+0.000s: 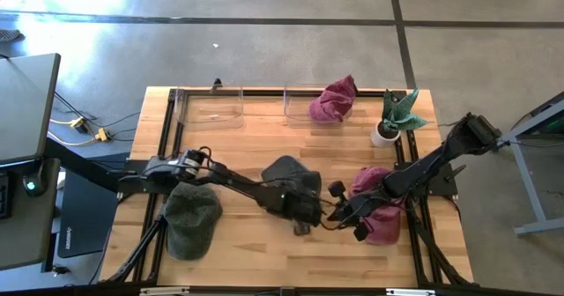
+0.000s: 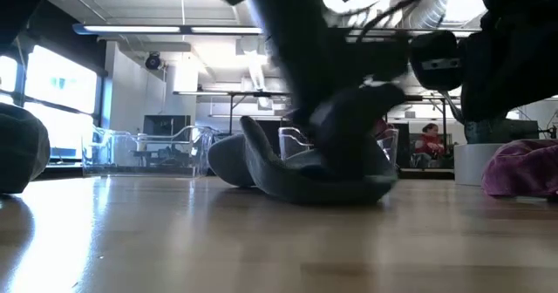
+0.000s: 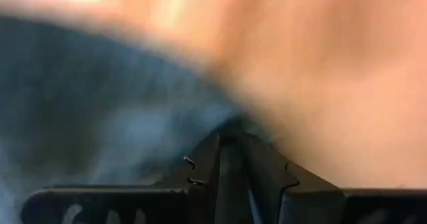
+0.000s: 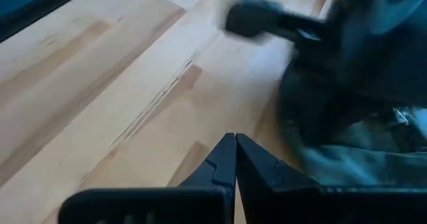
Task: Pick & Place hat
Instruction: Put the right black cap into the left transparent bin
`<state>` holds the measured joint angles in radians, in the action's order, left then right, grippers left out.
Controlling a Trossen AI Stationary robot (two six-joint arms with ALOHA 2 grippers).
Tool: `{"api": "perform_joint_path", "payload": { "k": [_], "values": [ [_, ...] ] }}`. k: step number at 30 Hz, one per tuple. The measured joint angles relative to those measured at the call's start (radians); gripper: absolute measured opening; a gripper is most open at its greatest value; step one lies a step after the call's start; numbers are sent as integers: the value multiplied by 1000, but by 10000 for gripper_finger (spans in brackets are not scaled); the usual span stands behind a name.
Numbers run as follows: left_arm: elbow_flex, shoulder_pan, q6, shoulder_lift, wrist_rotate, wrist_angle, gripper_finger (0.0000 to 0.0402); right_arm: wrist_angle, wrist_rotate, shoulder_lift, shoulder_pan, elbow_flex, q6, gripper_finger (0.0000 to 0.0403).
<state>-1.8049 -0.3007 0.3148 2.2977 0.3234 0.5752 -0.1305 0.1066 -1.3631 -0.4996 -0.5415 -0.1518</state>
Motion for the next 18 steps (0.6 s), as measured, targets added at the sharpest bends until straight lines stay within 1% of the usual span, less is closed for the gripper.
{"api": "perform_joint_path", "payload": {
  "k": [1,2,3,5,6,8,11,14,16,18],
  "values": [
    [-7,1,-31,13,-42,-76,59,8,7,11,-1,0,-7,2],
    [-7,-1,-64,22,-58,-104,59,8,17,20,-1,0,-10,2],
    [-3,-1,-83,24,-65,-89,59,7,25,29,-1,0,-11,3],
    [-22,-14,-100,24,-47,-72,59,21,35,48,-1,0,-9,5],
    [-34,-19,-103,22,-23,-59,59,22,36,53,-1,0,-8,6],
    [-59,-41,-109,2,38,14,59,22,35,53,-1,-2,-7,5],
    [-102,-71,-88,-24,124,75,59,20,40,32,-1,-1,4,2],
    [-136,-95,7,-16,186,296,59,-18,123,-14,3,-1,61,3],
    [-140,-95,86,-11,195,398,59,-65,174,-61,18,-1,96,2],
    [-125,-85,119,-20,147,401,59,-105,176,-117,41,-1,120,1]
  ]
}}
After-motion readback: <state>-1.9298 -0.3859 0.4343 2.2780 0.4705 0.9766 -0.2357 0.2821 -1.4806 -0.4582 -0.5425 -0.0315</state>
